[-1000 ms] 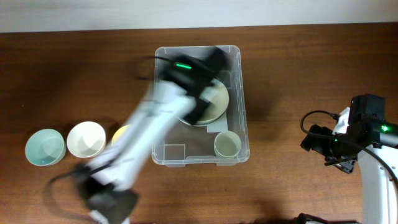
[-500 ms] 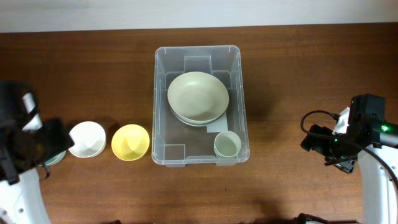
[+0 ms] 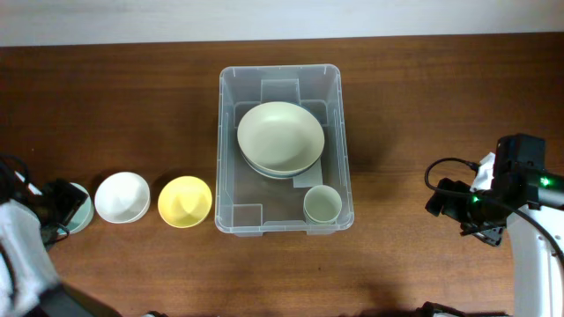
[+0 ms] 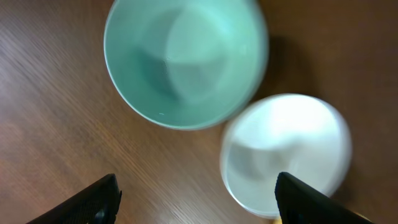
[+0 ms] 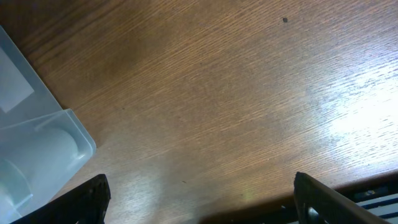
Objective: Pack container
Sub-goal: 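Withdraw the left gripper to the left side, then grasp the rim of the teal bowl with the left gripper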
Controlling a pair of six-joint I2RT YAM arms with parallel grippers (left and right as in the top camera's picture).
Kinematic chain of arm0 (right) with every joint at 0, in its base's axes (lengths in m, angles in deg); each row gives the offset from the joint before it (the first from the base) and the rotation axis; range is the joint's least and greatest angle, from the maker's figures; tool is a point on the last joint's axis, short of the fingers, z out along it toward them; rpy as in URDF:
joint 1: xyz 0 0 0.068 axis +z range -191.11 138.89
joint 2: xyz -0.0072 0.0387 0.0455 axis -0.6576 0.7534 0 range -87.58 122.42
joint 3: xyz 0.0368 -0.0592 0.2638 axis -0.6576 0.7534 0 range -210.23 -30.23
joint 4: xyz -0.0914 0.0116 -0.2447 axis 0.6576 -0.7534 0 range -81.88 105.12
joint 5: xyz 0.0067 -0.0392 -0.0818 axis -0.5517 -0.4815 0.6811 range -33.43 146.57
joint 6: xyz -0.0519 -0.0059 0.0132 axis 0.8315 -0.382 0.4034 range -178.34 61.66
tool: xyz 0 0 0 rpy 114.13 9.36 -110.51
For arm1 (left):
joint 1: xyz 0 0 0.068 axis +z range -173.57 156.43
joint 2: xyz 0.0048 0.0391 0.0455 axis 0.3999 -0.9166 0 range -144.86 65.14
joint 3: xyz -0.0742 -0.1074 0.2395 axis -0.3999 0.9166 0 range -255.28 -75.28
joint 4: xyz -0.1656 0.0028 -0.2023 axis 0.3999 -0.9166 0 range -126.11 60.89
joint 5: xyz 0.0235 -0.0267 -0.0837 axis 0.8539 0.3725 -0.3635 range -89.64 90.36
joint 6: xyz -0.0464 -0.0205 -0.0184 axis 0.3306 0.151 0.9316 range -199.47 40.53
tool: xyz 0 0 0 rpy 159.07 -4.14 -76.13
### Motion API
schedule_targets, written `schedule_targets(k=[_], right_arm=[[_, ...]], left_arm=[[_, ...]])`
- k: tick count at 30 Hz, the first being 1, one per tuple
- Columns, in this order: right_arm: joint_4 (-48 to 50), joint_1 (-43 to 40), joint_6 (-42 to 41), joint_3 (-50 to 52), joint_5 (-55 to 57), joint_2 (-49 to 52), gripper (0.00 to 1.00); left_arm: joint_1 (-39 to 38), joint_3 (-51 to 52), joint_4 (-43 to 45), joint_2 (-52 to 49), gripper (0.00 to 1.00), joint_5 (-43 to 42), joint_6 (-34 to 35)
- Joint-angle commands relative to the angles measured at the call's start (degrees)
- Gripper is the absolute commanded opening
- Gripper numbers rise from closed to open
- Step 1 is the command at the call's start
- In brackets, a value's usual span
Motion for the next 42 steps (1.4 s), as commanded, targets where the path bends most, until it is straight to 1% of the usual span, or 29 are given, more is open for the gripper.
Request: schedule_targets(k=[1,6,12,19,21,23,27,33,39,42], right_arm=[[-0.2,0.3,0.8,0.3,0.3,0.2,0.9],[-0.2,0.3,0.8,0.3,0.3,0.2,0.9],[-0.2,0.3,0.7,0.3,0.3,0.2,0.9],[-0.2,0.3,0.8,0.3,0.3,0.2,0.9],[-0.2,0.3,0.8,0.3,0.3,0.2,0.9],[-0.2,0.3,0.8,0.3,0.3,0.2,0.9],[-0.2,0.3,0.8,0.3,0.3,0.2,0.9],[-0.3,0.3,0.8,0.3,0.3,0.2,0.9],[-0.7,0.3,0.8,0.3,0.3,0.2,0.9],[-0.7,0.3,0.8,0.3,0.3,0.2,0.9]], left_arm=[[3.2,0.5,0.9,-9.2,0.82,-1.4,1.0],[6.5,0.5,2.6,-14.6,0.81,-1.1,1.0],[7.8,0.5,6.8,-15.0,0.8,2.2,1.0],[7.8,0.5,10.3,-15.0,0.8,2.3,1.0],[7.8,0.5,11.2,-15.0,0.74,2.3,1.0],[7.8,0.5,11.8,-15.1,0.72,2.3,1.0],[7.8,0.7,13.0,-16.2,0.71,2.3,1.0],[7.8,0.7,14.0,-21.1,0.71,2.3,1.0],[7.8,0.7,13.9,-21.8,0.58,1.8,1.0],[7.8,0.7,13.9,-21.8,0.44,1.8,1.0]])
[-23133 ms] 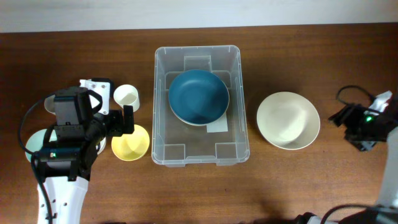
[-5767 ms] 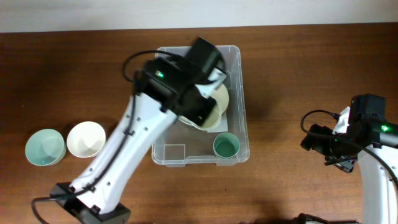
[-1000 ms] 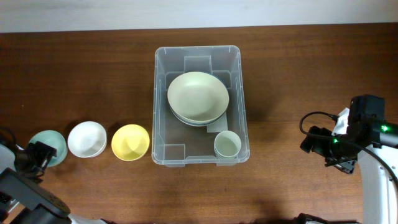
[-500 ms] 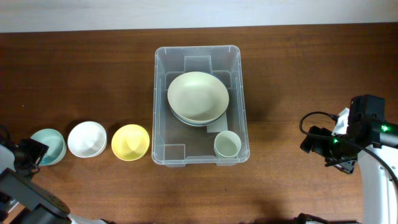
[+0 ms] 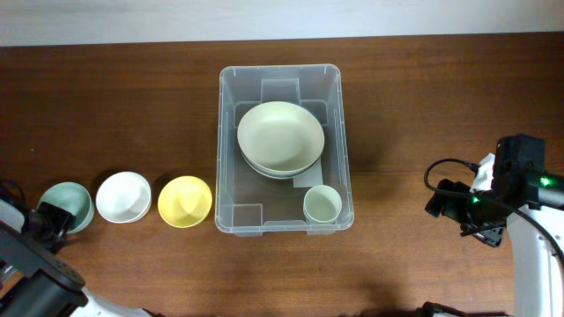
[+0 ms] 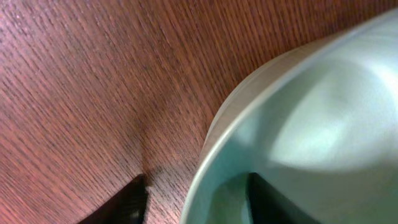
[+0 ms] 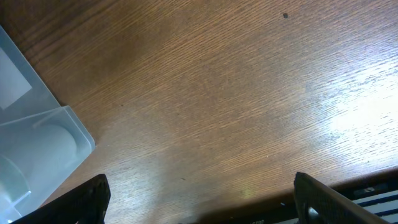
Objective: Pack container
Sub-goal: 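Grasp the rim of the teal bowl with the left gripper, then carry the teal bowl and set it in the container's front left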
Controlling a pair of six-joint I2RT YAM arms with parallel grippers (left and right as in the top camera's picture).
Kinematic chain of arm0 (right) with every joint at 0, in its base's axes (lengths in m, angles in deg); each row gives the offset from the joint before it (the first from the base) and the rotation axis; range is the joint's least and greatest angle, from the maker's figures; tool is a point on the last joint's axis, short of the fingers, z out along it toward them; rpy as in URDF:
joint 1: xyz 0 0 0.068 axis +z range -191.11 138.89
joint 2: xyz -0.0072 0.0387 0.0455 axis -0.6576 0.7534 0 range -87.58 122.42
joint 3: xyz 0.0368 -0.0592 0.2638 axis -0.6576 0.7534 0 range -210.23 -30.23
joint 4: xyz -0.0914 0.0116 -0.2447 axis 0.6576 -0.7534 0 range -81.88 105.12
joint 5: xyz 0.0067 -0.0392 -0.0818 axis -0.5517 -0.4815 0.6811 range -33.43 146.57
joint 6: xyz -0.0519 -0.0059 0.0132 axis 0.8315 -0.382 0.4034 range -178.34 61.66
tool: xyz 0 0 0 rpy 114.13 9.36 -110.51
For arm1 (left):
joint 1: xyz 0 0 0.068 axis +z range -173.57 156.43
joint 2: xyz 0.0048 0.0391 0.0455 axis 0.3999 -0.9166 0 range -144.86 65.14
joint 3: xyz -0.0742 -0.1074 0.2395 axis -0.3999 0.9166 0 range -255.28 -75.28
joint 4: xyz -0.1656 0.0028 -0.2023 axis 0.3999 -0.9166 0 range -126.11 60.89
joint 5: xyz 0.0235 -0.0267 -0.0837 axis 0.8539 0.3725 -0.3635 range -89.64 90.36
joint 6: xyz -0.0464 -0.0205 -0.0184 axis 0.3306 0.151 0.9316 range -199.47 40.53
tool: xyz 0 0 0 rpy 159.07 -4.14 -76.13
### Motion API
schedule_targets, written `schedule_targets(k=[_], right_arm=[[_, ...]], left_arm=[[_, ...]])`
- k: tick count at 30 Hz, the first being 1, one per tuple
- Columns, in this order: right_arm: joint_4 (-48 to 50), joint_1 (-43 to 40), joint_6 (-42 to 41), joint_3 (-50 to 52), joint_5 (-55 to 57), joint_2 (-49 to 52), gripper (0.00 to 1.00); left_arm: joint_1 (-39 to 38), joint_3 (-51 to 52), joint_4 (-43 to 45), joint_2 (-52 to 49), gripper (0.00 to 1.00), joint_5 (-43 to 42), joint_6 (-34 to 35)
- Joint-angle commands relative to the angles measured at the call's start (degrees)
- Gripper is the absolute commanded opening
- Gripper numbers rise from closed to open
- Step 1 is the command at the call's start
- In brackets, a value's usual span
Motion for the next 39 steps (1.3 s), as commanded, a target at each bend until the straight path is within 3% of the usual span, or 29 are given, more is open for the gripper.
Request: schedule_targets(k=[1,3,10,23,26,30,39], right_arm=[[-0.1,0.3,0.6,0.3,0.3,0.2,0.9],[-0.1,0.3,0.6,0.3,0.3,0.2,0.9],[0.0,0.3,0.6,0.3,0.3,0.2,0.9],[0.0,0.3,0.6,0.3,0.3,0.2,0.9],[0.2,0.3,0.6,0.3,0.3,0.2,0.9],[0.5,0.3,0.6,0.3,0.3,0.2,0.9],[0.6,0.3,0.6,0.3,0.3,0.2,0.9]], left_arm=[[0.1,0.2,0.1,0.0,0.37,-0.2,0.1],[0.1,0.1,0.1,0.0,0.24,-0.9,0.1],[0.1,-1.1,-0.6,1.0,0.02,-2.8,0.1],[-2.3,-1.5,-1.9,20.5,0.01,-9.9,0.1],[-6.8,-1.5,-2.4,26.6,0.01,-11.2,0.1],[-18.5,-1.5,-3.9,33.2,0.01,-11.3,-1.7],[-48.5,-1.5,-6.5,34.9,0.01,-10.5,-6.9]])
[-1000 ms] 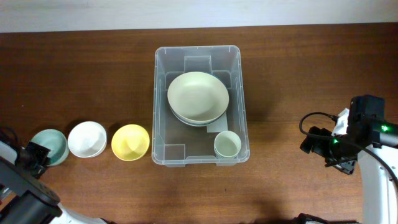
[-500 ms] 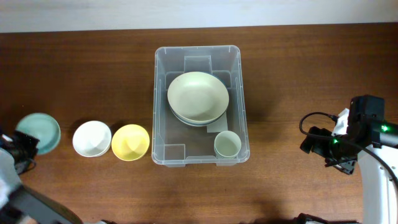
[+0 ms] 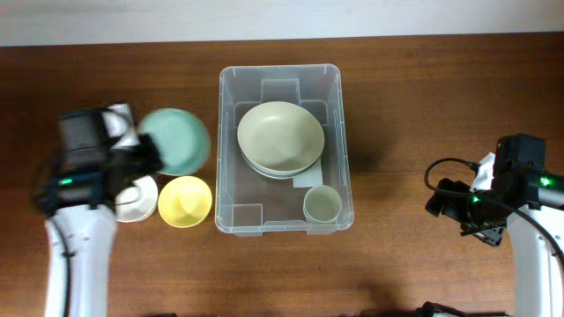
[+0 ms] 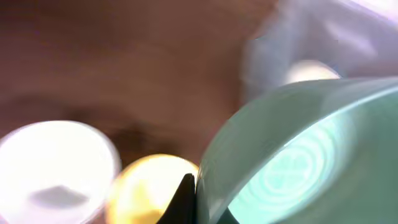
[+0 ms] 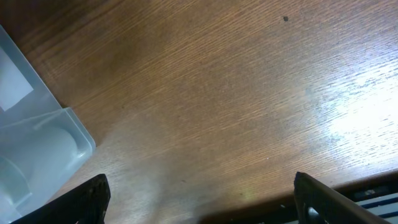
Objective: Pack container
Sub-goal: 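Carry the teal bowl and set it in the container's front left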
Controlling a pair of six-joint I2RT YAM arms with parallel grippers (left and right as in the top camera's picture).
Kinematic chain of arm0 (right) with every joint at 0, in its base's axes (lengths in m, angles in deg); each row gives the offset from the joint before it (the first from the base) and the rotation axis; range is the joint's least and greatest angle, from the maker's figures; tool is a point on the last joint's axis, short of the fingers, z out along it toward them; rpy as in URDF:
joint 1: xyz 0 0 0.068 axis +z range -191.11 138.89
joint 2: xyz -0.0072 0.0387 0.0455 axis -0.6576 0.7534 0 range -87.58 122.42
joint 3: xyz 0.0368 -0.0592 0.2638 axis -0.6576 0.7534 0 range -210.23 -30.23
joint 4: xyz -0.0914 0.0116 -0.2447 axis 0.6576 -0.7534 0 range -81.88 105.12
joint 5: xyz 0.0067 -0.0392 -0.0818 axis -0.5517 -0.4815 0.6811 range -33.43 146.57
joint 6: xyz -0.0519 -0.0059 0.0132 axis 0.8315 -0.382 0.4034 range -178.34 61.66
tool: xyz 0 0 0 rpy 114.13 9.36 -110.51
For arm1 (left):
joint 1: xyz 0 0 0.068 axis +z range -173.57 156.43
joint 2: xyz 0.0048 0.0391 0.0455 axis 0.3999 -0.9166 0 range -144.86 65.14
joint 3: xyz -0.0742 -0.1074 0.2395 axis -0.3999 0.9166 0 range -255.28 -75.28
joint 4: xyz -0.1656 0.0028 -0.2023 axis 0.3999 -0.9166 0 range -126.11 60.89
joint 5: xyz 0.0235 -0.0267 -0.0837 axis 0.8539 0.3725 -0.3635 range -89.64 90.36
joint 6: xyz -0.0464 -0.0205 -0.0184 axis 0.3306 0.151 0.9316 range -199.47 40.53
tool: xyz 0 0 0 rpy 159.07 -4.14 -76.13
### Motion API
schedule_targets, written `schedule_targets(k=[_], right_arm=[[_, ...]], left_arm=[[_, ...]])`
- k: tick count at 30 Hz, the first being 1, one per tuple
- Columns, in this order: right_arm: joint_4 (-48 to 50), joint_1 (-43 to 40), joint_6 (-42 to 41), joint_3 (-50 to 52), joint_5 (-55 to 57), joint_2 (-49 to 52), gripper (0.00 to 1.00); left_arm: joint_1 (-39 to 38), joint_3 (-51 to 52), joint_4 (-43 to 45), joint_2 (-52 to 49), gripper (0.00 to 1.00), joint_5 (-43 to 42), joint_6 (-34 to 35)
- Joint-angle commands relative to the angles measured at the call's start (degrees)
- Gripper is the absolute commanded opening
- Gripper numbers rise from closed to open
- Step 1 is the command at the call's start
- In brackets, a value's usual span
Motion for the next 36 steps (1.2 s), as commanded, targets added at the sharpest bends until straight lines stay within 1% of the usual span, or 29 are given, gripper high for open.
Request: schedule_targets(k=[1,4,7,12,16,20,23,28,32,36], right_arm=[[0.2,0.3,0.6,0.3,0.3,0.2,0.9],[0.2,0.3,0.6,0.3,0.3,0.2,0.9],[0.2,0.3,0.6,0.3,0.3,0.2,0.9],[0.2,0.3,0.6,0.3,0.3,0.2,0.9],[0.2,0.3,0.6,0.3,0.3,0.2,0.9],[0.2,0.3,0.6,0.3,0.3,0.2,0.9],[0.2,0.3,0.6,0.3,0.3,0.2,0.9],[0.2,0.3,0.6,0.3,0.3,0.2,0.9],[0.2,0.3,0.6,0.3,0.3,0.2,0.9],[0.1,0.3,0.6,0.3,0.3,0.2,0.9]], left_arm=[[-12.4,-0.8,-1.3,-0.5,0.01,0.9,-2.9],[-19.3,-0.8,-2.3,-2.2,0.01,2.7,-2.9],[-24.6,-0.8,-3.2,-4.6,0.01,3.0,-2.9],[-29.7,-0.8,-4.7,-10.0,0.01,3.6,-2.9],[-30.0,-0.8,-5.4,-13.5,0.01,3.9,-2.9],[-30.0,-0.8,-5.8,-14.3,0.02,5.0,-2.9],[-30.0,-0.8,-6.3,-14.3,0.05,6.5,-2.9],[-30.0,-0.8,-6.9,-14.3,0.17,7.1,-2.9],[-30.0,-0.8,-6.9,-14.3,0.18,7.1,-2.9],[-30.0,-0.8,-7.0,-14.3,0.17,8.1,-2.9]])
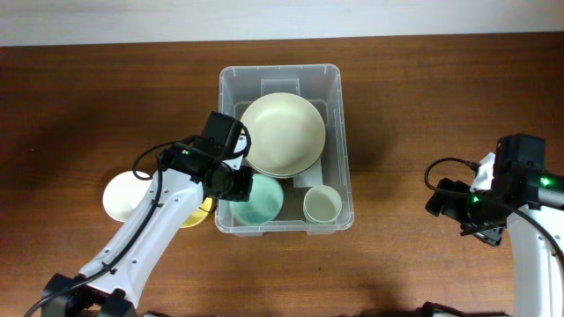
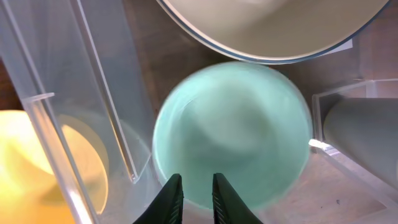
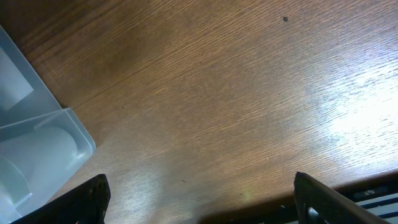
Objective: Pack container
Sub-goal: 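Carry the teal bowl and set it in the container's front left, then move the left gripper to the white bowl and grasp its rim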
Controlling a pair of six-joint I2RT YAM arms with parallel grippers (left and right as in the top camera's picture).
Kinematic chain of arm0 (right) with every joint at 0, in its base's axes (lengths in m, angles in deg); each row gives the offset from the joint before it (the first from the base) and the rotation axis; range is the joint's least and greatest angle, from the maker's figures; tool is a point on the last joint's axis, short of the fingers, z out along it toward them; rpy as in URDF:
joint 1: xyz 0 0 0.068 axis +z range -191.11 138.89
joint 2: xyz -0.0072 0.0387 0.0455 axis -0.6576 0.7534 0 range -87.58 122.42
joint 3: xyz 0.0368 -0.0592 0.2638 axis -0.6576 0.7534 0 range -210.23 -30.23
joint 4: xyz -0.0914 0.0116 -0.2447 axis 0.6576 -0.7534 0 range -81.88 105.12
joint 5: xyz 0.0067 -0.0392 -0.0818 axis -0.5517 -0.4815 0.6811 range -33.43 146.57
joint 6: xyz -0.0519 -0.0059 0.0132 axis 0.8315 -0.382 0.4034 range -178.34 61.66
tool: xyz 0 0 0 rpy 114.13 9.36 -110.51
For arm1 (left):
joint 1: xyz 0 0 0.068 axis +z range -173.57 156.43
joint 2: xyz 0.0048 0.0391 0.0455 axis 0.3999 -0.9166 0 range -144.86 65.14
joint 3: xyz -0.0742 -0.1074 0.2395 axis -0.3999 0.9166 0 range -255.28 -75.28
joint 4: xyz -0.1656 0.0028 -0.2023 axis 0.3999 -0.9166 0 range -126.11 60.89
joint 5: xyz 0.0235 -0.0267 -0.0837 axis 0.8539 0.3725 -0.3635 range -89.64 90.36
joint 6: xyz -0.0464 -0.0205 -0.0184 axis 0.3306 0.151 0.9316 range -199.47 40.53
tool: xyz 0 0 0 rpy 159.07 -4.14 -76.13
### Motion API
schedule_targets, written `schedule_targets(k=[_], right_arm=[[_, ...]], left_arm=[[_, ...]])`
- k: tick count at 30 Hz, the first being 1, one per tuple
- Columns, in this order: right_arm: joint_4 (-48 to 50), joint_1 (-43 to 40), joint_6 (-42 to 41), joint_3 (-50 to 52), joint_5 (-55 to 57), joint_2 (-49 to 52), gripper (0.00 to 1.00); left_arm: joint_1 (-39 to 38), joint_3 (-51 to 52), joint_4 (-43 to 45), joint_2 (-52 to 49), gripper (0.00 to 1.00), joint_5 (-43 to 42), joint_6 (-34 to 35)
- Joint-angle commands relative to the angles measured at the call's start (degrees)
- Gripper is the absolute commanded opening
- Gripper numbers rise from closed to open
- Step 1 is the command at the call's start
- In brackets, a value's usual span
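The teal bowl point(image 1: 261, 201) lies upright on the floor of the clear plastic container point(image 1: 280, 70), front left, and looks blurred in the left wrist view point(image 2: 231, 134). My left gripper point(image 1: 233, 188) hangs above the bowl's near rim. Its fingers point(image 2: 176, 200) are only narrowly parted, and the bowl is well below them and not gripped. A large pale green bowl point(image 1: 282, 132) and a pale cup point(image 1: 322, 204) also sit in the container. My right gripper point(image 3: 199, 208) is open over bare wood at the right point(image 1: 451, 204).
A yellow bowl point(image 1: 196, 217) is partly hidden under my left arm just left of the container, and shows through its wall point(image 2: 37, 162). A white bowl point(image 1: 119, 195) sits further left. The container's front corner point(image 3: 43, 149) shows in the right wrist view.
My left gripper held the teal bowl in the air left of the container. It is now over the container's front left, and the bowl is let go and lies inside. The right arm is unchanged.
My left gripper was open above the teal bowl at the table's far left. Then its fingers straddled the bowl's rim. Then it held the bowl lifted near the container's left wall. Now the bowl lies inside the container. The right arm stayed still throughout.
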Motion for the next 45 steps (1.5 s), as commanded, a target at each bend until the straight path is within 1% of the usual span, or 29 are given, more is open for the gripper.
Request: schedule_targets(k=[1,7,8,9,10,14,16,18,20,22,23,25,26,27,29,32,38,45], right_arm=[[0.1,0.3,0.6,0.3,0.3,0.2,0.9],[0.1,0.3,0.6,0.3,0.3,0.2,0.9],[0.1,0.3,0.6,0.3,0.3,0.2,0.9],[0.1,0.3,0.6,0.3,0.3,0.2,0.9],[0.1,0.3,0.6,0.3,0.3,0.2,0.9],[-0.1,0.3,0.6,0.3,0.3,0.2,0.9],[-0.1,0.3,0.6,0.3,0.3,0.2,0.9],[-0.1,0.3,0.6,0.3,0.3,0.2,0.9],[-0.1,0.3,0.6,0.3,0.3,0.2,0.9],[0.0,0.3,0.6,0.3,0.3,0.2,0.91],[0.0,0.3,0.6,0.3,0.3,0.2,0.91],[0.2,0.3,0.6,0.3,0.3,0.2,0.91],[0.2,0.3,0.6,0.3,0.3,0.2,0.91],[0.2,0.3,0.6,0.3,0.3,0.2,0.91],[0.2,0.3,0.6,0.3,0.3,0.2,0.91],[0.2,0.3,0.6,0.3,0.3,0.2,0.91],[-0.1,0.3,0.6,0.3,0.3,0.2,0.91],[-0.2,0.3,0.6,0.3,0.3,0.2,0.91]], left_arm=[[0.0,-0.8,-0.1,-0.1,0.18,2.0,-0.7],[0.7,-0.9,-0.1,0.0,0.17,3.1,-0.7],[1.1,-1.0,-0.2,0.0,0.16,3.2,-0.7],[1.6,-1.3,-0.4,0.2,0.11,3.5,-0.7],[2.1,-1.6,-0.7,0.5,0.1,4.0,-0.7],[6.2,-4.4,-2.6,3.3,0.1,8.0,-0.7],[9.8,-6.3,-3.0,5.7,0.11,10.1,-0.7],[14.4,-7.6,-2.9,8.2,0.16,12.1,-0.7],[18.8,-8.0,-2.8,10.2,0.17,13.7,-0.7],[25.4,-8.0,-2.6,11.7,0.18,15.5,-0.7],[30.5,-8.0,-2.6,11.9,0.18,15.2,-0.6],[35.5,-8.0,-2.8,11.4,0.26,14.1,-0.6],[37.7,-8.0,-2.9,11.1,0.36,13.5,-0.6],[39.6,-7.9,-2.9,10.6,0.38,12.7,-0.6],[42.8,-7.7,-2.9,8.9,0.39,10.3,-0.6],[44.9,-6.4,-2.9,5.2,0.39,9.2,-0.2],[45.2,-2.9,-2.9,-4.3,0.44,9.2,0.2],[47.0,-2.6,-2.6,-14.3,0.45,9.3,0.2]])
